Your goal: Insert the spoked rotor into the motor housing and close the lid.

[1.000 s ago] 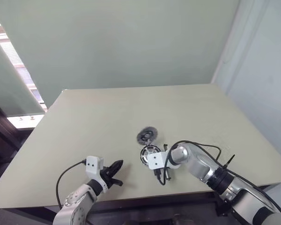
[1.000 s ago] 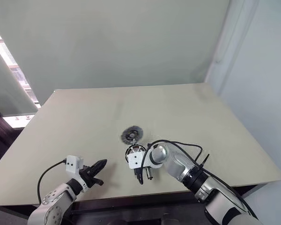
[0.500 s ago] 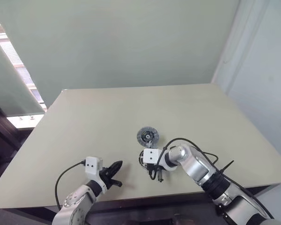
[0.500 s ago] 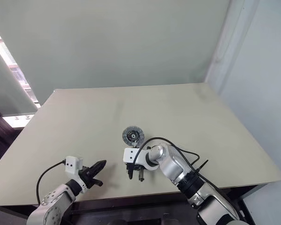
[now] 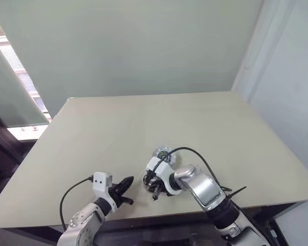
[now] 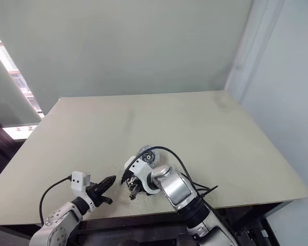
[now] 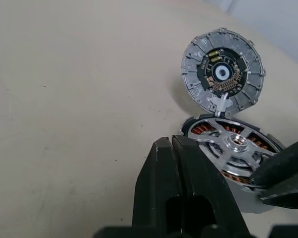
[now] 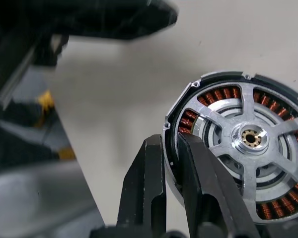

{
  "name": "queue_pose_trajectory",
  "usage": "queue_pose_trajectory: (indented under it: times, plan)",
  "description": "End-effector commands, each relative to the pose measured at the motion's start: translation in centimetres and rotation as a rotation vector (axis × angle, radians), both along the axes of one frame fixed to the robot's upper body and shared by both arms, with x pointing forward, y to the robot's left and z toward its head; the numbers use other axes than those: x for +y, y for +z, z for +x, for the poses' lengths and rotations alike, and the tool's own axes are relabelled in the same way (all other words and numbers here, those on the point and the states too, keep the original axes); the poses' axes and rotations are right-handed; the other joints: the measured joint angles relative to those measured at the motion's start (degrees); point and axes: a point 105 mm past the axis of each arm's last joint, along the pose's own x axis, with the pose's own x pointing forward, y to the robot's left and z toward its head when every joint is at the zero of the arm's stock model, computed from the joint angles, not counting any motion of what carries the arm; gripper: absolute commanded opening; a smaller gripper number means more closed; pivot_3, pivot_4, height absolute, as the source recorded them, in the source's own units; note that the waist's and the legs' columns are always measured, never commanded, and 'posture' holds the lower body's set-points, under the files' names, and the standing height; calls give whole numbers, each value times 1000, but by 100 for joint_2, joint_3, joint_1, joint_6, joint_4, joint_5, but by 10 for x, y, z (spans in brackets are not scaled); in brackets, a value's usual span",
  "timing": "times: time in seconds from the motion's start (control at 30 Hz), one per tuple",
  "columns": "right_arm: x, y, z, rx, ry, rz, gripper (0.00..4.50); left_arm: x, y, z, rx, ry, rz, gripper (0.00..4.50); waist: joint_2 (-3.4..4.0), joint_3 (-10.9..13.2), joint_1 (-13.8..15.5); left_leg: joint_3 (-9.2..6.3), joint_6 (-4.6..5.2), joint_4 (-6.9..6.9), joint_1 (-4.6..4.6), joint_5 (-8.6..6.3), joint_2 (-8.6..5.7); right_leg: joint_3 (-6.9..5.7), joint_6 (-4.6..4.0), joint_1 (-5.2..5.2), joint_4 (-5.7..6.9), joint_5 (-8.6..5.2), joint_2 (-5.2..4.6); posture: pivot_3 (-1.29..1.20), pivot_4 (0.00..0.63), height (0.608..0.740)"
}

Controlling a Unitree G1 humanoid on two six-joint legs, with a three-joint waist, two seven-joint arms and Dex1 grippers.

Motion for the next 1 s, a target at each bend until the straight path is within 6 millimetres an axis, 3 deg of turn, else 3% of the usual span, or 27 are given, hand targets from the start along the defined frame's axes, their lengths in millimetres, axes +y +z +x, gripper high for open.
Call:
queue_pose_trajectory:
  times: [0.03, 0.2, 0.5, 0.87, 1.0]
  plan:
    - [12, 13, 9, -22, -105, 87, 93, 1, 10, 3, -51, 9, 20, 0, 1, 0, -1, 0, 0, 0, 0, 0, 2, -1, -2, -1, 1, -1, 2, 0, 0, 740]
    - [22, 13, 13, -7, -203, 138, 93, 8, 11, 0, -58, 47, 28, 0, 5, 3, 7, -1, -2, 8, 1, 2, 2, -2, -3, 3, 2, -2, 1, 0, 0, 740]
    - [28, 4, 20, 24, -343, 180, 93, 42, 13, -3, -76, 173, 85, 0, 10, 6, 9, -8, -4, 31, -2, 1, -2, -8, -3, 4, 0, -2, -6, 0, 0, 740]
    - [37, 3, 13, 94, -276, 202, 93, 36, 12, 3, -76, 160, 84, 0, 7, 4, 1, -7, -2, 14, -5, 1, -5, -6, -3, 5, -4, -2, -6, 0, 0, 740]
    - [37, 7, 7, 81, -212, 189, 1012, 35, 10, 6, -74, 151, 86, 0, 4, 2, 1, -6, -1, -6, -5, 2, -4, -5, -3, -3, -5, -2, -5, 0, 0, 740]
